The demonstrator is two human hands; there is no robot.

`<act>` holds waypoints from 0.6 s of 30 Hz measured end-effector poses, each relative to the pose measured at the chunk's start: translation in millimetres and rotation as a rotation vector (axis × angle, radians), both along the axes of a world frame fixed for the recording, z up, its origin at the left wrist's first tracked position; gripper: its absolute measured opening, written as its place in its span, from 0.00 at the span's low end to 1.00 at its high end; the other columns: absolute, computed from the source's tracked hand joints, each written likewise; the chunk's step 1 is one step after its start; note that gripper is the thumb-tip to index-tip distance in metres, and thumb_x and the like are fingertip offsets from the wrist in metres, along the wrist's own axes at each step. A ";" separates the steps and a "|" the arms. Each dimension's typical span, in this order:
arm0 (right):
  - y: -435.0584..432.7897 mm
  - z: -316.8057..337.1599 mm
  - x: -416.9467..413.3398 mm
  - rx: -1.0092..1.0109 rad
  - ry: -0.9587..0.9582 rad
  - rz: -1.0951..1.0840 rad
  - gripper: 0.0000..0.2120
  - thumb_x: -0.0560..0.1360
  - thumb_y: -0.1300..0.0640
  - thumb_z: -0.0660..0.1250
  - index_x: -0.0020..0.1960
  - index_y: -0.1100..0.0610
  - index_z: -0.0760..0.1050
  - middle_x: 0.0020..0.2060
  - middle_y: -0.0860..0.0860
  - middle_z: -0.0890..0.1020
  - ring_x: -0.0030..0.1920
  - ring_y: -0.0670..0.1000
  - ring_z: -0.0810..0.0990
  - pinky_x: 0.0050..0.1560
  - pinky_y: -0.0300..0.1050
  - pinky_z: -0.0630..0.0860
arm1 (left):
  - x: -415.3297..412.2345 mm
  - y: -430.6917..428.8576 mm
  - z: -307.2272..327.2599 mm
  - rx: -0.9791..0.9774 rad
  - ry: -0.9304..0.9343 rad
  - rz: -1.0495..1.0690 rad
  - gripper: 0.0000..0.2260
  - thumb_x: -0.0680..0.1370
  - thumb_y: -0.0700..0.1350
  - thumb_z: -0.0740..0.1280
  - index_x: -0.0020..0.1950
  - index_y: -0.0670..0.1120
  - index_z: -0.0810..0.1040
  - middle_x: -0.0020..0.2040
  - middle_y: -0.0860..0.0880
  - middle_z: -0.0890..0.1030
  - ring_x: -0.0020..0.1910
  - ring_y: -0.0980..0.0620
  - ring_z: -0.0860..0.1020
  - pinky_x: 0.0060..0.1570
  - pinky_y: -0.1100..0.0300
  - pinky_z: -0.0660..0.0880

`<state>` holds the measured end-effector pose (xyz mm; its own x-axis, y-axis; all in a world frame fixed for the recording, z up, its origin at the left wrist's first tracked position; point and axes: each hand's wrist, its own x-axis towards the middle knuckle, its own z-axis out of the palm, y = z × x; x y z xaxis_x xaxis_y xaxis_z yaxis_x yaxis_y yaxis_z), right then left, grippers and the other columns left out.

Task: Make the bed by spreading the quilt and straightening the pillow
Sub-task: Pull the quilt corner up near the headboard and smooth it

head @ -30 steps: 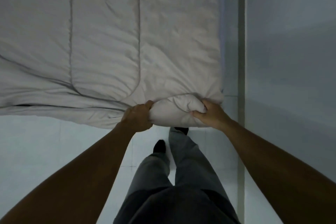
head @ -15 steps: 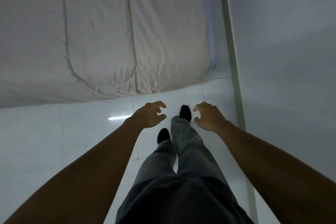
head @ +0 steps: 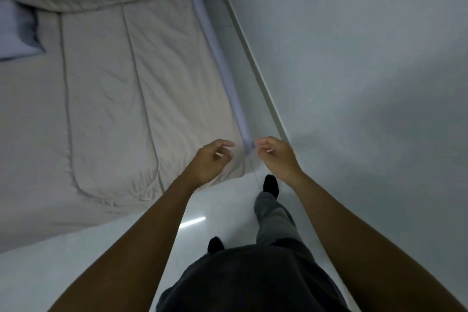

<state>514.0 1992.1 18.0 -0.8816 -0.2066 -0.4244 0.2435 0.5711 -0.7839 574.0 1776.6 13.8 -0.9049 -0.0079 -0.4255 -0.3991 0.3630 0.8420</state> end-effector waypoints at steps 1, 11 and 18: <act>0.0 5.7 -11.7 -0.079 -0.008 -0.060 0.10 0.78 0.58 0.65 0.55 0.46 0.80 0.48 0.45 0.84 0.47 0.47 0.84 0.48 0.36 0.78 | -13.8 6.7 5.5 0.037 0.039 0.027 0.11 0.80 0.42 0.67 0.60 0.55 0.79 0.50 0.51 0.83 0.47 0.53 0.82 0.49 0.64 0.77; 41.1 29.1 -166.8 -0.304 -0.008 -0.208 0.09 0.78 0.62 0.67 0.51 0.51 0.82 0.44 0.50 0.87 0.40 0.51 0.85 0.48 0.49 0.82 | -166.3 42.7 29.0 0.048 0.070 0.246 0.12 0.82 0.39 0.64 0.64 0.45 0.77 0.52 0.44 0.84 0.48 0.50 0.83 0.41 0.70 0.76; 31.8 54.2 -292.0 -0.314 0.083 -0.201 0.11 0.77 0.61 0.65 0.49 0.48 0.82 0.45 0.48 0.86 0.40 0.51 0.85 0.48 0.51 0.82 | -249.9 36.1 47.5 0.046 0.050 0.330 0.12 0.81 0.48 0.65 0.65 0.53 0.76 0.55 0.52 0.84 0.49 0.55 0.84 0.50 0.62 0.79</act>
